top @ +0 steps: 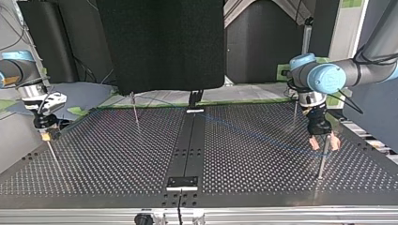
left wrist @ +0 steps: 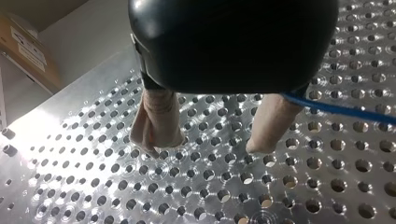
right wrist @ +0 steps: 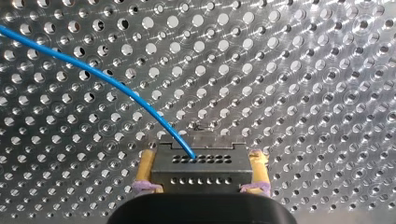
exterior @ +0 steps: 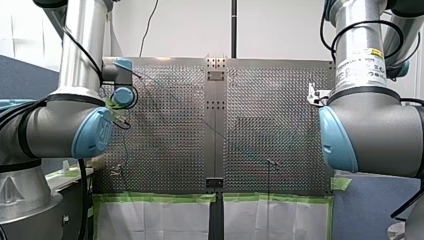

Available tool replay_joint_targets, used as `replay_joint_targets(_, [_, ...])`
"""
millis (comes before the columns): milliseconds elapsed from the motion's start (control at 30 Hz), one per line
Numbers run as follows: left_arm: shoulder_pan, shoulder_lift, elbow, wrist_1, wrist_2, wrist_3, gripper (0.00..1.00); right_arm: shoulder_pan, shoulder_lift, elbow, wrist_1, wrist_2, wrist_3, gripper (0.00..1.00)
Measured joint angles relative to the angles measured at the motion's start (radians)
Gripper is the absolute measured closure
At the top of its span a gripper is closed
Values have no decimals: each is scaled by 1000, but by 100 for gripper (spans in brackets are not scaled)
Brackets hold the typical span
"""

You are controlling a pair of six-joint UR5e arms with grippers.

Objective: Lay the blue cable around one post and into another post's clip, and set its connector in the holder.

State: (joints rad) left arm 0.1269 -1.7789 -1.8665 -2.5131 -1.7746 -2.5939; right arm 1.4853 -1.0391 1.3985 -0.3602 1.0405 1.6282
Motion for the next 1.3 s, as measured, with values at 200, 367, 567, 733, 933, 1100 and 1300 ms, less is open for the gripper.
replay_joint_targets(200, [-1, 0, 0, -1, -2, 1, 0, 2, 0, 0, 3, 2, -1, 11])
replay_joint_targets(367, [-1, 0, 0, -1, -3, 1, 0, 2, 1, 0, 5, 3, 1, 1])
replay_joint_targets(567, [-1, 0, 0, -1, -4, 2, 0, 2, 2, 1, 9, 4, 1, 1])
replay_joint_targets(733, [-2, 0, 0, -8, -4, 2, 0, 2, 2, 1, 10, 4, 1, 1])
replay_joint_targets(933, [-2, 5, 0, -27, -7, 8, 0, 1, 2, 1, 9, 4, 0, 1])
replay_joint_targets(1100, [-2, 12, 0, -31, -15, 34, 0, 1, 2, 0, 4, 4, 1, 1])
replay_joint_targets(1300, [-4, 18, 0, -45, -17, 62, 0, 1, 3, 0, 3, 4, 1, 1])
